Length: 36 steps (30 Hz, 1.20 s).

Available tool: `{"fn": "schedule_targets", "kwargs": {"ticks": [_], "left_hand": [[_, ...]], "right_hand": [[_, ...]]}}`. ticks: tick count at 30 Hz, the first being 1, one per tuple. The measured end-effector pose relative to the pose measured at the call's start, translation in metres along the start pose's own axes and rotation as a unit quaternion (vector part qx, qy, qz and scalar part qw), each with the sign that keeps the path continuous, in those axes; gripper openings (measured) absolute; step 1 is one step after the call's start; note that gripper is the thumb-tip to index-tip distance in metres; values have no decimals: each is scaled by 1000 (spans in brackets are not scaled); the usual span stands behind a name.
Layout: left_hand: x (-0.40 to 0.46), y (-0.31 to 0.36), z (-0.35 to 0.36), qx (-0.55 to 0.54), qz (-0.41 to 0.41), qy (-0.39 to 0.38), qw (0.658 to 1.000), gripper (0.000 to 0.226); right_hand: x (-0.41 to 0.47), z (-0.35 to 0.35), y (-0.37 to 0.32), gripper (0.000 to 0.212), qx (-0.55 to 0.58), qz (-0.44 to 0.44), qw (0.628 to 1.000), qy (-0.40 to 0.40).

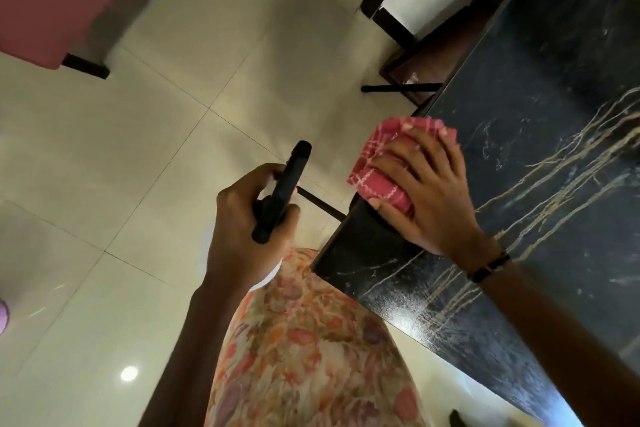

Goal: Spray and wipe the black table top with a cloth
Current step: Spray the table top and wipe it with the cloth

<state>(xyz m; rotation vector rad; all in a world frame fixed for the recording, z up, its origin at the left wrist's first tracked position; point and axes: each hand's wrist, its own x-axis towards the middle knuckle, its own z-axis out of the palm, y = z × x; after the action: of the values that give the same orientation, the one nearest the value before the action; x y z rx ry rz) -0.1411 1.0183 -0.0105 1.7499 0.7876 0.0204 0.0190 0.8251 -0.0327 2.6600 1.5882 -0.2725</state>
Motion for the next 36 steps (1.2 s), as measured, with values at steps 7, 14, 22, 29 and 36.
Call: {"fn": "schedule_targets", "kwargs": {"ticks": [7, 14, 22, 29, 36], "left_hand": [[26, 8, 7, -3, 30, -48, 998, 19], [48, 21, 20, 6, 33, -61, 998, 20], [76, 39, 45, 14, 59, -86, 994, 20], [98, 62, 64, 12, 65, -90, 994, 19], [110, 70, 79, 9, 67, -85, 994, 18]], "right_hand": [[-25, 17, -35, 54, 8, -125, 991, -38], [25, 1, 62, 53, 9, -44, 999, 10], [68, -8, 128, 54, -18, 75, 995, 61], [75, -13, 157, 55, -7, -23, 998, 61], [137, -25, 266, 64, -43, 92, 990, 94]]}}
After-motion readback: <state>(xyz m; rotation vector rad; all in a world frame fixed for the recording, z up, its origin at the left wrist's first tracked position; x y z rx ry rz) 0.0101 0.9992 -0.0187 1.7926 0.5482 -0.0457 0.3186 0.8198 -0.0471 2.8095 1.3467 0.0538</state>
